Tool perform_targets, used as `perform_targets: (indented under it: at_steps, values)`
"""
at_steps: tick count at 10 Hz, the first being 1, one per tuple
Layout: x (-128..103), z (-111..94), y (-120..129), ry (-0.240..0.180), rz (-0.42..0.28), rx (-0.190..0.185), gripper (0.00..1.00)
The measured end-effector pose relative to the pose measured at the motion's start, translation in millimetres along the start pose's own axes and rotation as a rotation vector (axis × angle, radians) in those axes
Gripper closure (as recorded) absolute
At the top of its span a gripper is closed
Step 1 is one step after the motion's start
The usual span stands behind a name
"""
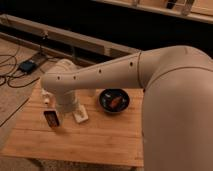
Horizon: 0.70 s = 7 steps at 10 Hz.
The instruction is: Knock the eraser over
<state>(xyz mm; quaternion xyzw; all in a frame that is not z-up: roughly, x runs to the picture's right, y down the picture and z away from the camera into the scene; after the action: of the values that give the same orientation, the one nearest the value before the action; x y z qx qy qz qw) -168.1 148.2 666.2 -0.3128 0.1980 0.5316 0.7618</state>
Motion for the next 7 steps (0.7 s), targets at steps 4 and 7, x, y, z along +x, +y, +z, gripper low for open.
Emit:
perform_targets:
  at_steps: [4,7]
  values:
    - [-7,23,47,-0.002,-0.153,0.059,0.35]
    - [-19,33,69,-0.026,-0.178,0.082,0.35]
